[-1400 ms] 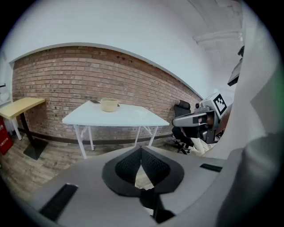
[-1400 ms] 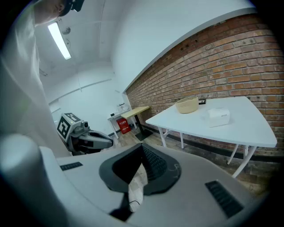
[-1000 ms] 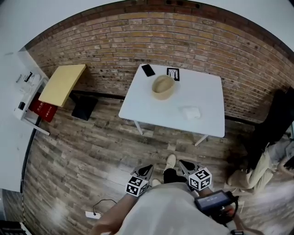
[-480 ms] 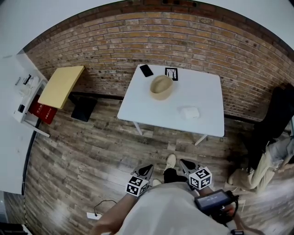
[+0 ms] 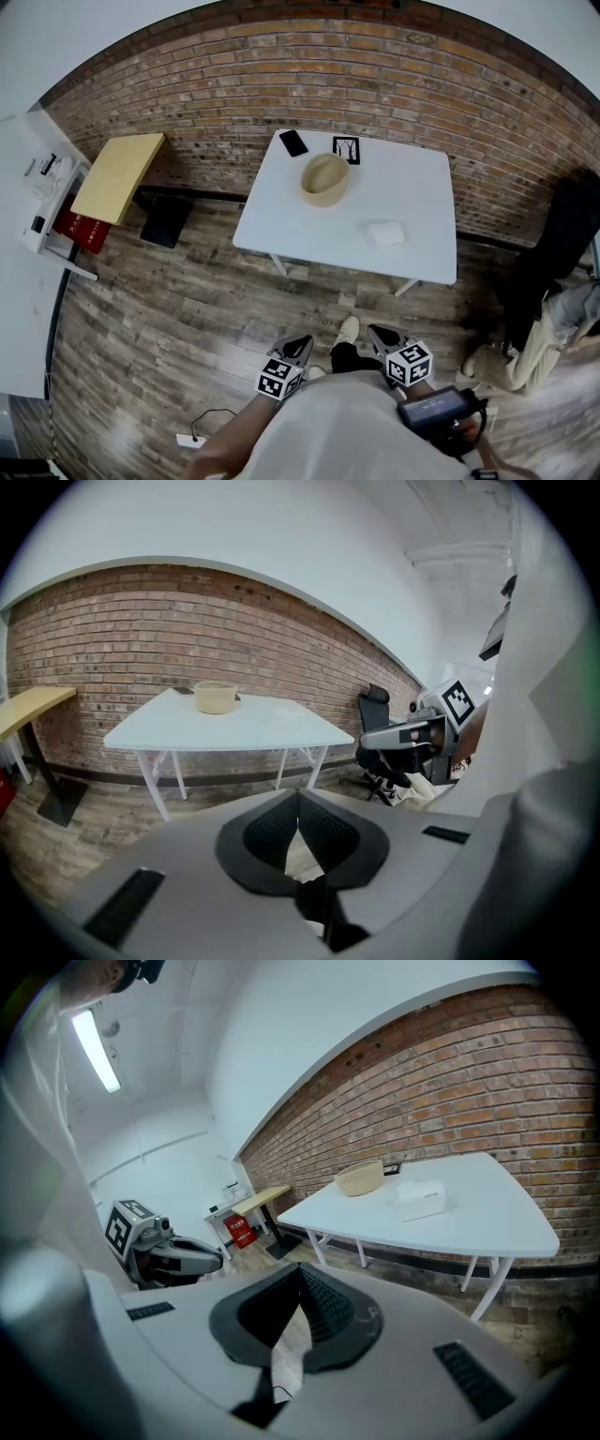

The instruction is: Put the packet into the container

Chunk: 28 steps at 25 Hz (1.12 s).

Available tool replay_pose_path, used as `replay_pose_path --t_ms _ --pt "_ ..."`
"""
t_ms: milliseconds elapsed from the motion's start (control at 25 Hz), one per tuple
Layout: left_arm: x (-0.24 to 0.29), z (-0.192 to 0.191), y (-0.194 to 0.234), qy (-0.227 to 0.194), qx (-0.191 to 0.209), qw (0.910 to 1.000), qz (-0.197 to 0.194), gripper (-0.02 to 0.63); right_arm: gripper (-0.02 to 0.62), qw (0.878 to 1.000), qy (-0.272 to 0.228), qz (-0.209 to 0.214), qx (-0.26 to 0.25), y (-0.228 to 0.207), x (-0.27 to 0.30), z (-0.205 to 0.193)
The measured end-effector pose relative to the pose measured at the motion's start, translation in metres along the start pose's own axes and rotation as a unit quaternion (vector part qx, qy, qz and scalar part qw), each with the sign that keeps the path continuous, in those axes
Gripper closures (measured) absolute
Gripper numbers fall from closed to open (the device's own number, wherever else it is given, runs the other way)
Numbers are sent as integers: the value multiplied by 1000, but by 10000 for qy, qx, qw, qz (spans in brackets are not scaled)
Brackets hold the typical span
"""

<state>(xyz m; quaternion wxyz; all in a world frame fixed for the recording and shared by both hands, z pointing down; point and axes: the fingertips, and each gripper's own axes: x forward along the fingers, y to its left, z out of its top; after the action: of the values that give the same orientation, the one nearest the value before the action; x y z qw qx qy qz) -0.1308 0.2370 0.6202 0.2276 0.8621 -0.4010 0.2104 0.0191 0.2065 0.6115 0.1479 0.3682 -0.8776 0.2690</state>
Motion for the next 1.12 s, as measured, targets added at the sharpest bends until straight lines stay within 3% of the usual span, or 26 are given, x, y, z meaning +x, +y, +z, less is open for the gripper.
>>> replay_pose_path --t_ms 560,1120 --pt "53 52 39 276 84 9994 -186 597 588 9995 96 -202 211 -62 52 50" --pt "125 116 67 422 428 9964 -593 595 588 9984 -45 -466 316 -123 82 103"
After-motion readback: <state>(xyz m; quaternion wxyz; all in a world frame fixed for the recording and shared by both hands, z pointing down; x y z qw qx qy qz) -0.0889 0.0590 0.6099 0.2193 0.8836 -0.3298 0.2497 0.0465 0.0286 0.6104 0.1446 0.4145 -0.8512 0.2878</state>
